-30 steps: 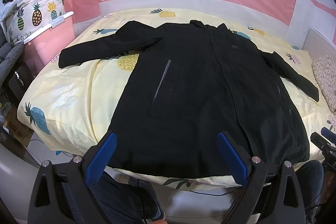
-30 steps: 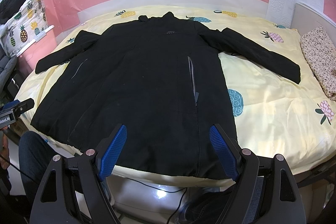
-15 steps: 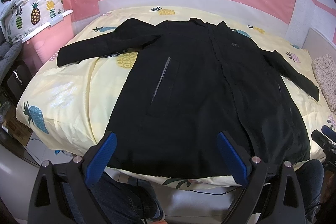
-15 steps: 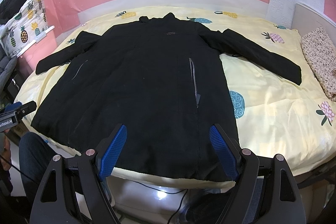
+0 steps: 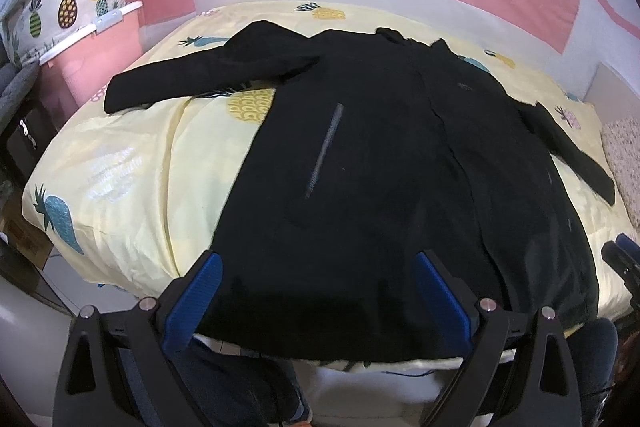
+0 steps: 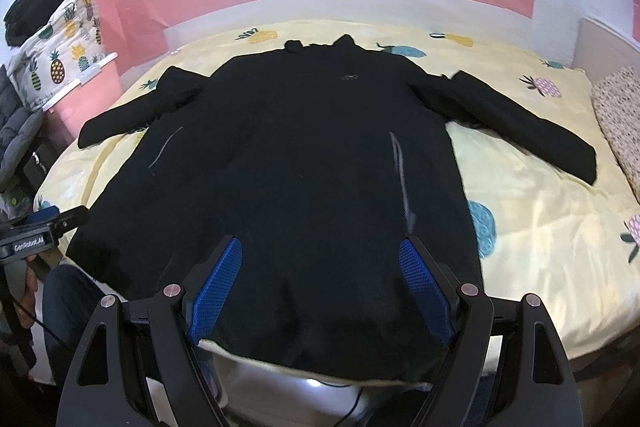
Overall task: Fold large clothes
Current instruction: 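Grasp the black coat's sleeve with the left gripper and lift it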
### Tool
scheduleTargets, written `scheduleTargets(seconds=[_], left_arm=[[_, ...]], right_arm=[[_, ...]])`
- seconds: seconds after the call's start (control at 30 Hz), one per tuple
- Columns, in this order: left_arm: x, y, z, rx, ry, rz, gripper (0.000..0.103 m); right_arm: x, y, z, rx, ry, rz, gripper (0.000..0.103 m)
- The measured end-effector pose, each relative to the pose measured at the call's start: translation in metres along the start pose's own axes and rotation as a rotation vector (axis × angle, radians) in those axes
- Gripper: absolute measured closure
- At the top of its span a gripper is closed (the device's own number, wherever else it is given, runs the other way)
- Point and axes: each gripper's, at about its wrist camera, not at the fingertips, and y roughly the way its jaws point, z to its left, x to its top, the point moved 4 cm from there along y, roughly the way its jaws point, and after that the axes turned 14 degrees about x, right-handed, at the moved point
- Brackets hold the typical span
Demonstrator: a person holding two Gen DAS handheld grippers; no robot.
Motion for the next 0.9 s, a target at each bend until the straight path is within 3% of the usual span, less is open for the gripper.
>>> scheduleTargets(seconds=[0.43, 0.6, 0.77, 0.9], left_arm=[[0.05, 0.07, 0.054, 0.065, -0.13, -0.003, 0.005], [0.074, 0.106, 0.085, 0.153, -0.176, -0.009, 0.008], [0.097, 0.14, 0.117, 0.123, -0.25, 0.024, 0.015], [0.112, 0.165, 0.135, 0.156, -0.282, 0.047, 0.015]], right_arm=[[0.041, 0.059, 0.02, 0.038, -0.093, 0.026, 0.022], [0.059, 0.084, 0.027, 0.045, -0.126, 0.036, 0.022], [0.071, 0.11, 0.031, 0.047, -0.144, 0.053, 0.022], [0.078, 0.132, 0.033, 0.052, -0.16, 0.074, 0.022]])
